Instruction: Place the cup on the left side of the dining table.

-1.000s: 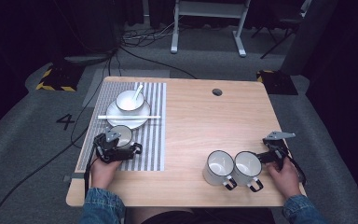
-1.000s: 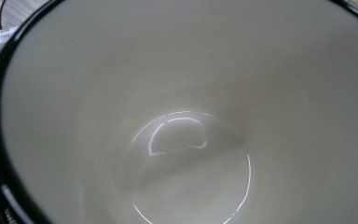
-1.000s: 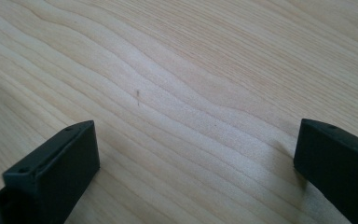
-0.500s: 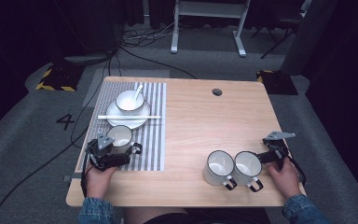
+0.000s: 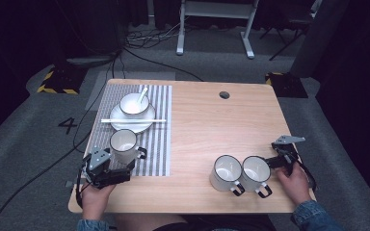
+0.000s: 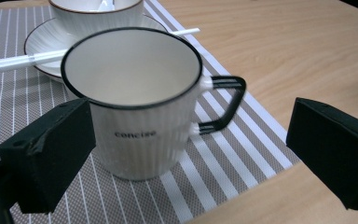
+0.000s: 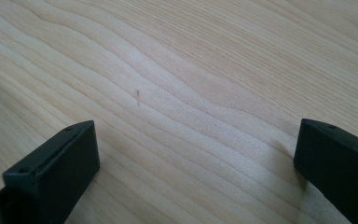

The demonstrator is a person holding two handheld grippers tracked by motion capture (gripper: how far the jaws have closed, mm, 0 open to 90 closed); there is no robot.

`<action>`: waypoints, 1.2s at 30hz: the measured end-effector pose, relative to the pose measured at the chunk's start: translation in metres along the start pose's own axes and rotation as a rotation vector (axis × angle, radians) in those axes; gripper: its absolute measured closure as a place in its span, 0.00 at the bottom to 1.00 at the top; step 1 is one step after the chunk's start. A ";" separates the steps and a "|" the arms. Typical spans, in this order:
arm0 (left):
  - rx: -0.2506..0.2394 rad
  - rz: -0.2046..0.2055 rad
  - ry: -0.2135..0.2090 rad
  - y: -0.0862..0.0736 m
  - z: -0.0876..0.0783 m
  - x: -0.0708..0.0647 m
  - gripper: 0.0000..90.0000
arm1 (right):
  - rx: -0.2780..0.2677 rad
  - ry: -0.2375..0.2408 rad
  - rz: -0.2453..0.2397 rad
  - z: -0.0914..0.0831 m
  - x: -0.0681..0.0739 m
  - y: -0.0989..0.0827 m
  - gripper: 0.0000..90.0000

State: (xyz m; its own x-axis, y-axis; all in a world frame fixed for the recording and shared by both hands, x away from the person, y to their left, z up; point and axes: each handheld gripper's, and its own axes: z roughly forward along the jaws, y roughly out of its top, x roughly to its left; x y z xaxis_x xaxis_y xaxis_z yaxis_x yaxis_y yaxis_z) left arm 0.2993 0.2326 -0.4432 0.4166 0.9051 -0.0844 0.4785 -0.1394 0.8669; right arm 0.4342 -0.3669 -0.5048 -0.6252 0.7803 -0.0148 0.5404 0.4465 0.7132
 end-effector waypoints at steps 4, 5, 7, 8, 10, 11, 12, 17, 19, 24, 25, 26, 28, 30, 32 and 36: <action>0.043 0.051 -0.003 -0.006 -0.006 -0.005 0.04 | 0.000 0.000 -0.001 0.000 0.000 0.000 0.00; 0.062 0.061 -0.003 -0.009 -0.009 -0.006 0.04 | 0.000 0.000 -0.002 0.000 0.000 0.000 0.00; 0.074 0.066 0.000 -0.011 -0.011 -0.007 0.04 | -0.002 -0.002 -0.001 0.000 0.000 0.000 0.00; 0.074 0.066 0.000 -0.011 -0.011 -0.007 0.04 | -0.002 -0.002 -0.001 0.000 0.000 0.000 0.00; 0.076 0.059 0.009 -0.014 -0.012 -0.007 0.04 | -0.001 -0.002 -0.001 0.000 0.000 0.000 0.00; 0.090 0.059 0.017 -0.015 -0.014 -0.006 0.04 | -0.002 -0.002 -0.001 0.000 0.000 0.000 0.00; 0.093 0.057 0.016 -0.016 -0.014 -0.006 0.04 | -0.002 -0.001 -0.001 0.000 0.000 0.000 0.00; 0.176 0.033 0.026 -0.024 -0.017 -0.001 0.04 | 0.000 -0.001 -0.001 0.000 0.000 0.000 0.00; 0.198 0.031 0.044 -0.028 -0.016 0.003 0.04 | 0.000 -0.001 -0.002 0.000 0.000 0.000 0.00; 0.244 0.015 0.053 -0.036 -0.013 0.013 0.04 | -0.001 -0.001 -0.001 0.000 0.000 0.000 0.00; 0.252 0.005 0.063 -0.039 -0.012 0.014 0.04 | -0.001 -0.001 0.000 0.000 0.000 0.000 0.00; 0.268 0.008 0.064 -0.040 -0.013 0.016 0.04 | -0.001 -0.001 -0.001 0.000 0.000 0.000 0.00; 0.282 0.003 0.078 -0.043 -0.011 0.018 0.04 | -0.002 -0.001 -0.001 0.000 0.000 0.000 0.00; 0.307 0.000 0.083 -0.045 -0.010 0.020 0.04 | -0.001 -0.001 -0.002 0.000 0.000 0.000 0.00; 0.346 0.008 0.094 -0.048 -0.007 0.022 0.04 | -0.002 -0.001 -0.001 0.000 0.000 0.000 0.00; 0.381 0.020 0.107 -0.051 -0.005 0.025 0.04 | -0.001 -0.001 -0.002 0.000 0.000 0.000 0.00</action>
State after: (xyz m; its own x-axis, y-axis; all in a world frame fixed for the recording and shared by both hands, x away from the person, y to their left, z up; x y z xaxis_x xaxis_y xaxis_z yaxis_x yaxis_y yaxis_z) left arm 0.2819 0.2647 -0.4876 0.3556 0.9346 -0.0008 0.7320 -0.2779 0.6221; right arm 0.4344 -0.3669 -0.5050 -0.6256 0.7799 -0.0165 0.5387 0.4473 0.7139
